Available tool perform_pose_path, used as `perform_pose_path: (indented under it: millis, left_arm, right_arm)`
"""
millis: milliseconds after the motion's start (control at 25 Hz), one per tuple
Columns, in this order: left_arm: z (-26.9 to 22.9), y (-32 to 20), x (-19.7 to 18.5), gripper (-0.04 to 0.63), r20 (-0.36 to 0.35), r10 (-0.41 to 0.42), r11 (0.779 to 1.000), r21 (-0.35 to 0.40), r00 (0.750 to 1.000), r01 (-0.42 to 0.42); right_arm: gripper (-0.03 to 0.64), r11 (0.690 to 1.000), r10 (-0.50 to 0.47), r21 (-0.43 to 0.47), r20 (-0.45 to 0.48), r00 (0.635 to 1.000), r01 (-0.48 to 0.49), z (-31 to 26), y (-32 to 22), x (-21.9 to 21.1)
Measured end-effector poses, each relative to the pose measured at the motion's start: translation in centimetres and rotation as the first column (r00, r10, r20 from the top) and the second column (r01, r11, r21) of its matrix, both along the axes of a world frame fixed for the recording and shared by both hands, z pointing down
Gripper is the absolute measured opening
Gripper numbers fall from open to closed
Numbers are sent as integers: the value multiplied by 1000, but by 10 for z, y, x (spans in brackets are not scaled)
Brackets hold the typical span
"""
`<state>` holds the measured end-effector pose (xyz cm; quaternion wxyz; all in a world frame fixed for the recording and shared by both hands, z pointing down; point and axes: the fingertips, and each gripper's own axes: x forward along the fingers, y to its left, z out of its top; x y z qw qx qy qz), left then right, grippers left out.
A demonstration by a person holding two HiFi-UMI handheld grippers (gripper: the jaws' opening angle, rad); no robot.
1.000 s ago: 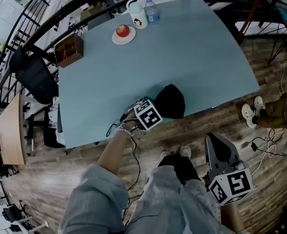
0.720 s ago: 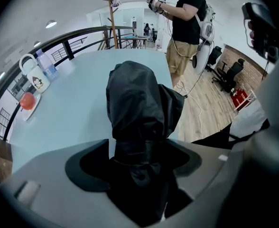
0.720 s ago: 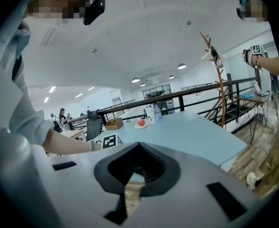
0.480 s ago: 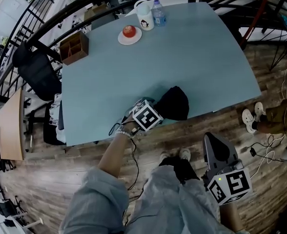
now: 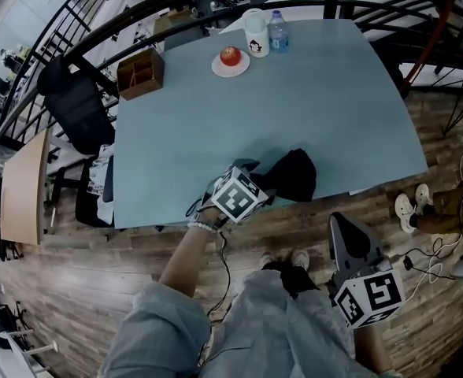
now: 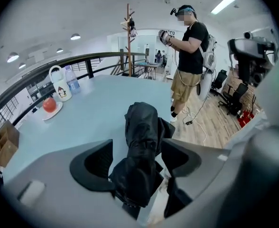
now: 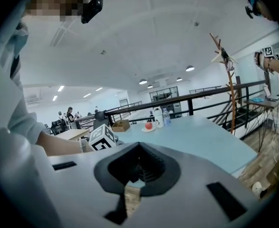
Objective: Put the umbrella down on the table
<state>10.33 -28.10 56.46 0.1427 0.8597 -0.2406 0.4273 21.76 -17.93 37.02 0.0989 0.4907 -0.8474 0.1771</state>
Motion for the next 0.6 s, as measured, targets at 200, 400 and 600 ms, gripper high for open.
perform_pose_path:
  millis: [200, 400, 600]
  left_arm:
    - [-45, 1, 0, 229, -119, -40, 994, 98, 992, 51]
    - [-90, 6, 1, 123, -243, -85, 969, 207, 966, 137]
    - [-133, 15, -3, 21, -330, -121, 935, 280, 936, 219]
  right_arm:
    - [-2, 999, -17, 31, 7, 1000, 17, -5, -3, -8]
    - [-2, 996, -60, 60, 7, 998, 59, -14, -3, -17]
    - [-2, 992, -91, 93, 16, 996, 89, -24, -8, -23]
